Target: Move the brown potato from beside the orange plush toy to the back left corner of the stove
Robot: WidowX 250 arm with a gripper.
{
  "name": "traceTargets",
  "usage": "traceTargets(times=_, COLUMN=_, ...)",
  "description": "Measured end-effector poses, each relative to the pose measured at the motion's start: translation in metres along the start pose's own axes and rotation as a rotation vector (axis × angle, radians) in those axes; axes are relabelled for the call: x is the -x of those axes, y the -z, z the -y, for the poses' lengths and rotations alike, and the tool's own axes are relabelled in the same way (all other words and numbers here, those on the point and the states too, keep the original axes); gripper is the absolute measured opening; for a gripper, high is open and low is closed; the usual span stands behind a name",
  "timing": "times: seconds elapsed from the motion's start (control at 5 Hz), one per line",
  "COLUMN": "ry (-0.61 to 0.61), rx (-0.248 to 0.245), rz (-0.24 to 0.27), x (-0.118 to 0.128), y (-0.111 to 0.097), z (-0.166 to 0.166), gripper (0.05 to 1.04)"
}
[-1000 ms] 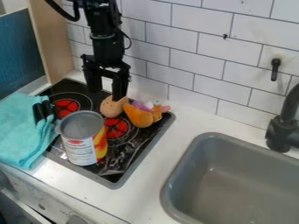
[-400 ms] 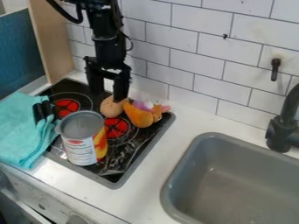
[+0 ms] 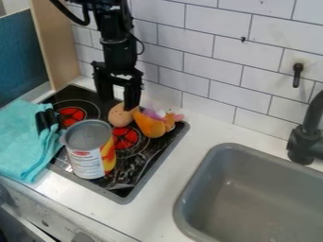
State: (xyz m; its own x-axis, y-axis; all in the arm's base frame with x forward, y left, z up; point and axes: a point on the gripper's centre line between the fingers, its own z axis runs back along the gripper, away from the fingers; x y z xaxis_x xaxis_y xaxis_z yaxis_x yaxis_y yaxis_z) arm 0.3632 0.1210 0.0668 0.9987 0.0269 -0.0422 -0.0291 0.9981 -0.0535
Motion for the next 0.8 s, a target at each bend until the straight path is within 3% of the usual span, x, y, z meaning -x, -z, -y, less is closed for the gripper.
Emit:
traceTargets(times=0.2, ry=0.009, rx=0.010, rz=0.008, x=-0.001, y=0.001, z=0.001, gripper=0.984)
traceTargets(times=0.4, ry=0.013, rx=0.019, rz=-0.019, x=0.002, y=0.012, z=0.001, gripper=0.907)
traceTargets(times=0.6, ry=0.014, rx=0.018, rz=-0.018, x=0.001, y=0.016, z=0.001, gripper=0.654)
traceTargets(times=0.8, ry=0.017, rx=0.014, rz=-0.020, x=0.002, y=0.018, z=0.001, gripper=0.594)
